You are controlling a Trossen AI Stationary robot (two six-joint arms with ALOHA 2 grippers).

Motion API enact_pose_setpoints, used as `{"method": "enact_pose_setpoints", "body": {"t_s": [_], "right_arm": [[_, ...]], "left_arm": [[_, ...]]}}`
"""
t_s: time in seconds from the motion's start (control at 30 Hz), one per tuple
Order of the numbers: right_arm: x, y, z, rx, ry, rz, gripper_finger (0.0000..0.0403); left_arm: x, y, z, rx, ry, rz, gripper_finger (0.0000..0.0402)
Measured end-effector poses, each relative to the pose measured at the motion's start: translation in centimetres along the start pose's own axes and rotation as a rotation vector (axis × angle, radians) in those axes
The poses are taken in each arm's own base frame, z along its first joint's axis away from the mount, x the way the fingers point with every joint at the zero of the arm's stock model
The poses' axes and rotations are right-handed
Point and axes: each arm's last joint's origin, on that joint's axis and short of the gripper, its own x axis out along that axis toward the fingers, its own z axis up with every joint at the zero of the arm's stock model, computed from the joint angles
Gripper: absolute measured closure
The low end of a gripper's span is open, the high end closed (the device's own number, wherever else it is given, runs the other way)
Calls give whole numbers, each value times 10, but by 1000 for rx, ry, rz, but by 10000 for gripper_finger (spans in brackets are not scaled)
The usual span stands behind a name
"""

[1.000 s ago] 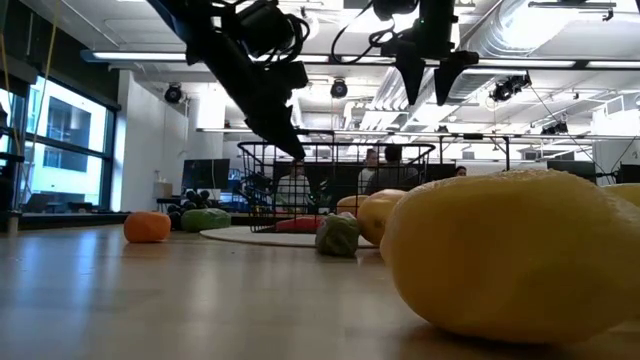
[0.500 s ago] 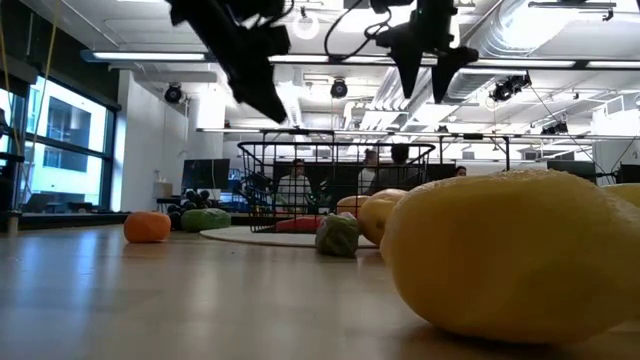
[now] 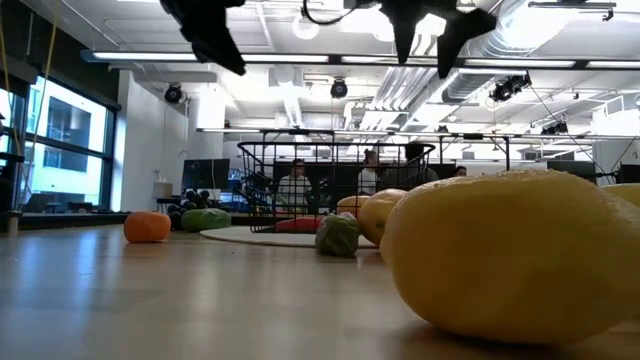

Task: Build produce basket
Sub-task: Put the right lemon into the wire basket

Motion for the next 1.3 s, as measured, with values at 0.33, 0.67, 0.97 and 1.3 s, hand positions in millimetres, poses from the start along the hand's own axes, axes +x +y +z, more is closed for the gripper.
{"method": "enact_pose_setpoints", "body": {"t_s": [0.33,0.67,0.97,1.3], "right_arm": [[-4,33,-76,76,111,51,98],[22,66,-144,2,153,12,98],[50,90,-192,-107,209,31,98],[90,104,-223,-165,219,-44,98]], "left_arm": [[-5,-1,-9,-35,72,-7,273],[-5,-1,-10,-123,85,-8,273],[-4,-1,-10,-181,89,-5,273],[-5,-3,-17,-238,165,-28,273]]}}
